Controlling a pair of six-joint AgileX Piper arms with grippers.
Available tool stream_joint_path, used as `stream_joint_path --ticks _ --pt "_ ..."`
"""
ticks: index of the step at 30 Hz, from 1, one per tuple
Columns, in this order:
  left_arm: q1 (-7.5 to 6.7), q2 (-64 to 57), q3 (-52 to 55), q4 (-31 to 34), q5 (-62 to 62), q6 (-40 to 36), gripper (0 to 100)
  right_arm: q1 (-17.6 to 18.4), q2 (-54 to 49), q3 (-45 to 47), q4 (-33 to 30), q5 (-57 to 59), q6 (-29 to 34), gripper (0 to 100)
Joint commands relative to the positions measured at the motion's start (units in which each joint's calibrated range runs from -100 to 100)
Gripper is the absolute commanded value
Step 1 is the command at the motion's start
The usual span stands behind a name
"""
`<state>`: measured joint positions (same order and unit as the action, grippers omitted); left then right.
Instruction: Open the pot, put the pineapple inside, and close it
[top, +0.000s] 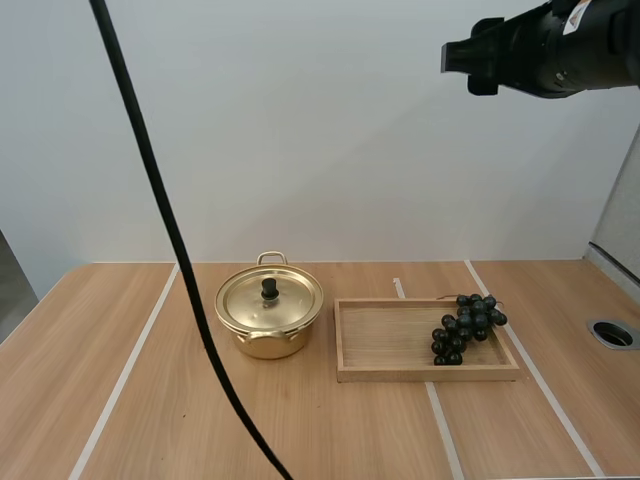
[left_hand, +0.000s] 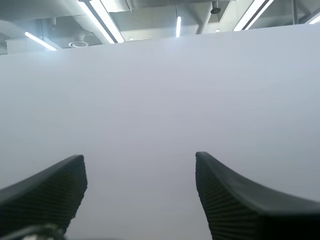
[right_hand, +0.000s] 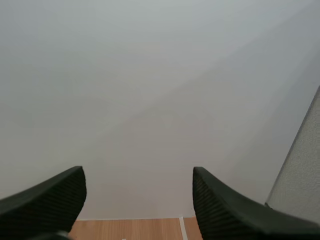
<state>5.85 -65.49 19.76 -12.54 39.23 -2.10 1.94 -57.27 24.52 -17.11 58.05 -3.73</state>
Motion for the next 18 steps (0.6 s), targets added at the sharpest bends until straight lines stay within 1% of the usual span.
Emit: stream_joint_path --ticks 1,2,4,6,7,9,10,11,12,15,16,18 --pt "0.09 -3.1 1.5 1.3 -2.0 -0.4 100 -0.2 -0.9 -0.2 -3.4 -2.2 -0.1 100" --pt "0.09 -3.8 1.4 1.3 -2.4 -0.4 100 -0.2 -0.9 -0.2 -3.1 -2.5 0.6 100" --pt "0.09 -5.2 1.0 2.1 -3.9 -0.4 100 -0.2 -1.3 -0.2 -2.9 -4.2 3.9 100" --pt "0.09 -6.9 0.6 2.8 -2.4 -0.4 100 -0.2 -2.2 0.0 -2.9 -8.4 7.4 100" --pt "0.09 -8.2 0.6 2.3 -0.5 -0.9 100 -0.2 -2.8 0.3 -3.0 -10.6 8.0 100" --pt "0.09 -11.0 0.9 2.1 6.2 -6.5 100 -0.2 -5.2 2.1 -3.0 -17.0 8.2 100" --pt "0.09 -12.7 1.7 2.1 7.5 -9.4 100 -0.2 -6.5 3.6 -3.0 -20.2 8.2 100" --pt "0.09 -14.2 2.6 2.2 6.9 -10.7 100 -0.2 -8.3 5.3 -3.3 -23.0 8.2 100" --pt "0.09 -16.4 4.3 3.1 3.5 -10.9 100 -0.2 -10.0 7.0 -3.6 -24.8 8.2 100" --pt "0.09 -21.6 9.2 6.8 -6.4 -10.9 100 -0.1 -12.1 11.2 -5.4 -25.1 8.1 100" --pt "0.09 -23.3 11.0 7.5 -8.0 -10.9 100 -0.1 -12.9 13.2 -6.1 -25.1 8.1 100" --pt "0.09 -26.3 14.6 7.7 -7.2 -10.9 100 -0.1 -14.6 17.6 -6.8 -27.5 8.1 100"
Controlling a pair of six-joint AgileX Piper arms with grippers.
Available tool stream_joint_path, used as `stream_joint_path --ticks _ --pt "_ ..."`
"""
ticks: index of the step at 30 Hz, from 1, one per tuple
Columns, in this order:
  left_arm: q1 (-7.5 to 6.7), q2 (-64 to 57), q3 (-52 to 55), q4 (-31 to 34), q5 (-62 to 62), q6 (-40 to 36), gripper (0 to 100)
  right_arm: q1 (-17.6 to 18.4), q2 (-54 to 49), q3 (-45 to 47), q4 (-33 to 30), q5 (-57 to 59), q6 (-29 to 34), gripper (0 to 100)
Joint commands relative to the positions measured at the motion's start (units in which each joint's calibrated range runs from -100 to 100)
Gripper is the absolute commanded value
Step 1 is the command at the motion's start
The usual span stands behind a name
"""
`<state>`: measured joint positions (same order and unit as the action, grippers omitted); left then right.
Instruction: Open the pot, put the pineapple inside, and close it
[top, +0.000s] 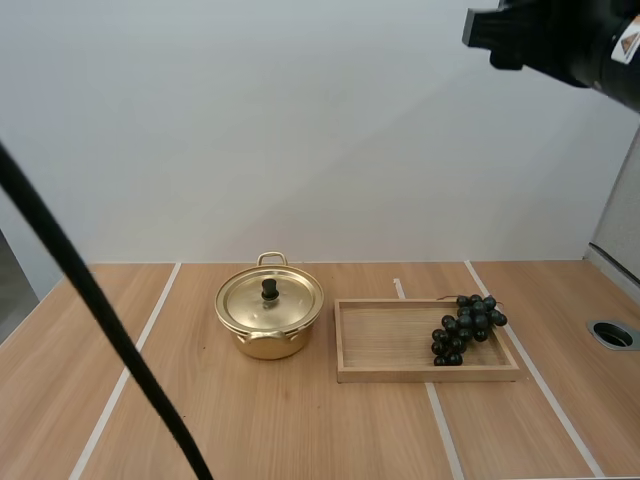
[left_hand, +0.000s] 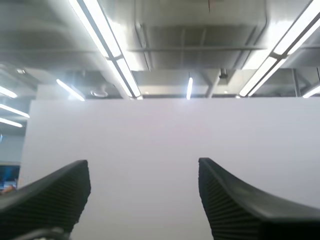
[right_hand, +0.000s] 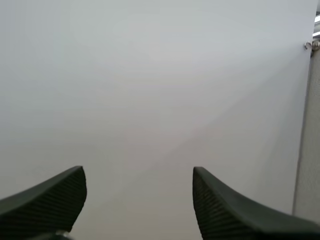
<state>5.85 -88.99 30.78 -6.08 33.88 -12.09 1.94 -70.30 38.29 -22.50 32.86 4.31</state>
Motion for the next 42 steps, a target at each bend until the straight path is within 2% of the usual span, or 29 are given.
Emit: stream_joint_path --ticks 1,4,6,9,13,16,19,24,27,30,34,38,42 --pt "0.09 -4.2 5.5 1.7 -1.2 -1.0 100 -0.1 -2.5 6.7 -2.1 -4.9 0.1 100" --pt "0.09 -7.4 11.8 1.8 -1.2 -1.0 100 -0.1 -6.2 15.5 -5.6 -14.7 0.1 100" --pt "-0.41 -8.0 15.8 1.8 -1.2 -2.2 100 -0.1 -8.4 21.2 -6.6 -19.2 0.1 100" --pt "-2.34 -8.0 22.7 3.1 -2.4 -2.6 100 -0.3 -10.8 27.7 -6.7 -19.2 0.1 100" --pt "-4.99 -8.1 31.5 9.3 -4.8 -3.4 100 -1.5 -14.7 34.8 -6.9 -19.0 -0.2 100" --pt "-6.25 -8.6 38.0 13.9 -7.4 -6.5 100 -1.8 -18.8 38.2 -7.0 -19.0 -0.2 100" --pt "-7.16 -10.3 44.2 14.6 -8.3 -8.6 100 -1.8 -21.9 40.8 -7.0 -19.2 -0.2 100" --pt "-7.16 -11.0 57.1 15.6 -16.8 -8.6 100 -1.8 -24.0 49.3 -7.0 -20.0 -0.2 100" --pt "-7.16 -11.0 64.0 16.7 -22.2 -8.2 100 -1.8 -25.7 56.4 -7.0 -26.2 -0.6 100" --pt "-7.16 -11.0 68.3 16.7 -22.5 -7.2 100 -2.2 -27.7 61.7 -7.0 -34.9 -1.2 100" --pt "-7.16 -11.0 69.2 16.4 -21.7 -7.8 100 -3.2 -28.6 61.7 -3.2 -26.8 2.1 100" --pt "-7.16 -11.0 69.2 16.3 -12.7 -11.8 100 -3.3 -28.6 61.7 -1.8 -22.0 2.1 100" --pt "-7.02 -11.0 69.2 16.6 -4.9 -11.9 100 -3.3 -28.6 61.7 -1.5 -12.9 2.1 100"
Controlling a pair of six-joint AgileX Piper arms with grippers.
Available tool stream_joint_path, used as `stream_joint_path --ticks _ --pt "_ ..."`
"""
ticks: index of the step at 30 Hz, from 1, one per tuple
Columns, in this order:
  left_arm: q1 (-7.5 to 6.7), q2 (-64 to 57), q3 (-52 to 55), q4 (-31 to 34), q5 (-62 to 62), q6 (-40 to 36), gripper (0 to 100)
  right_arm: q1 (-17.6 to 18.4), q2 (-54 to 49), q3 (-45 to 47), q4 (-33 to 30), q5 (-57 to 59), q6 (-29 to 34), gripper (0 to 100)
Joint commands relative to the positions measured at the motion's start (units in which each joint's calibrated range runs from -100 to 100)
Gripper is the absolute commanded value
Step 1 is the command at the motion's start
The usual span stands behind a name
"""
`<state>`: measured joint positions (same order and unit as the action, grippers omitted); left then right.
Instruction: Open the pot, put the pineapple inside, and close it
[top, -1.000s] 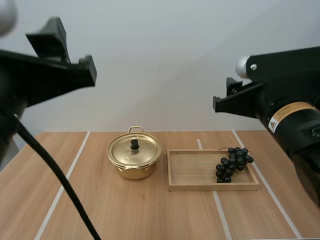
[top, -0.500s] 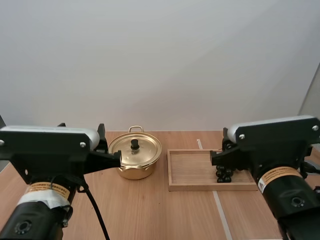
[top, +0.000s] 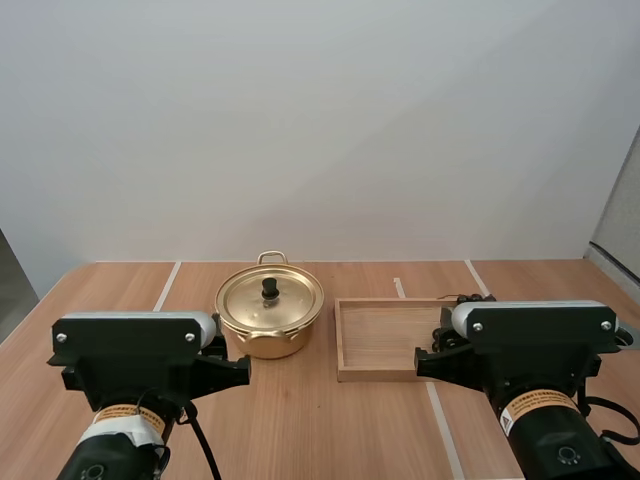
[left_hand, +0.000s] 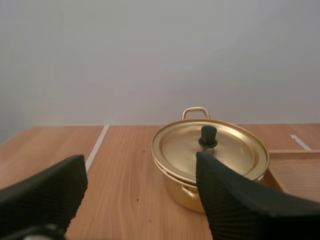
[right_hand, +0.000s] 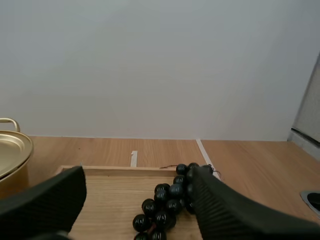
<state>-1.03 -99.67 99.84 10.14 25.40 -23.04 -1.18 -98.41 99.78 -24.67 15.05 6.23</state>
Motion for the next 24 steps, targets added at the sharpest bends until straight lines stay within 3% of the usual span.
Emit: stream_joint_path --ticks 1,6,12,14,24 --pt "-0.14 -0.3 0.2 0.5 4.6 -0.9 100 -0.2 -0.5 0.2 1.0 7.0 0.1 100" --pt "-0.14 -0.3 0.2 0.5 5.4 -1.0 100 -0.2 -0.5 0.2 2.4 12.2 -2.0 100" --pt "-0.14 -0.3 0.2 0.4 5.4 -1.0 100 -0.2 -0.5 0.2 15.4 16.0 -15.7 100" --pt "-0.14 -0.3 0.2 0.4 4.9 -1.0 100 -0.2 -0.5 0.2 17.7 15.3 -16.0 100" --pt "-0.14 -0.3 0.2 0.4 4.0 -1.0 100 -0.2 -0.6 0.2 17.5 14.7 -16.0 100"
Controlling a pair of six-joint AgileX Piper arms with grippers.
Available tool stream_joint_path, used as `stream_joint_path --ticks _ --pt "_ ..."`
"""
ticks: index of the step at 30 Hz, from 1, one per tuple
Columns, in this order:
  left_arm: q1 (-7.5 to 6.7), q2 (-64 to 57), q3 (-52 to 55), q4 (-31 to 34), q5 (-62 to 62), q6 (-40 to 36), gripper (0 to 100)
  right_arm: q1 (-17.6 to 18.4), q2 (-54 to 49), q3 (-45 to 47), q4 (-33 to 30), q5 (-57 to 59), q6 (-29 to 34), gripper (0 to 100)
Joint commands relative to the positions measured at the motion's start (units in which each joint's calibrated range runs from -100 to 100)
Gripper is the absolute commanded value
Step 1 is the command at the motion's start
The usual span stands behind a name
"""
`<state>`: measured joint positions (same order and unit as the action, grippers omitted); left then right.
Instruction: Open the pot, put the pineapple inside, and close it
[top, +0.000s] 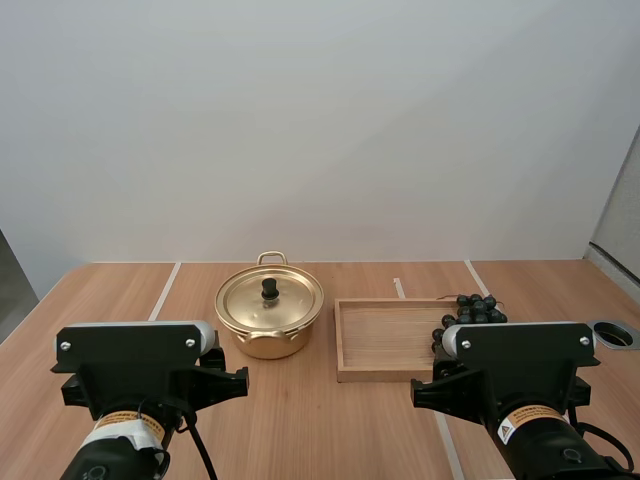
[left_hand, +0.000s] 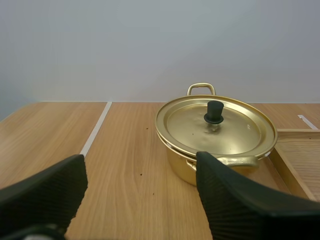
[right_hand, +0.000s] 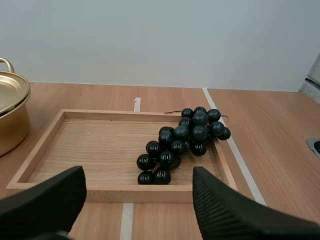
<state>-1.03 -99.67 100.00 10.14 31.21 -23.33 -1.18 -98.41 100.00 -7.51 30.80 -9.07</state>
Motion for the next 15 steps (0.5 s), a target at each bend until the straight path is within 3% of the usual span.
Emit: stream_joint_path --ticks 1,15 --pt "-0.14 -0.3 0.0 0.4 -1.8 -0.7 100 -0.2 -0.7 0.0 0.4 -1.3 -0.7 100" --pt "-0.14 -0.3 0.0 -1.2 -1.7 -0.8 100 -0.5 -1.6 0.0 0.8 -1.1 -0.3 100"
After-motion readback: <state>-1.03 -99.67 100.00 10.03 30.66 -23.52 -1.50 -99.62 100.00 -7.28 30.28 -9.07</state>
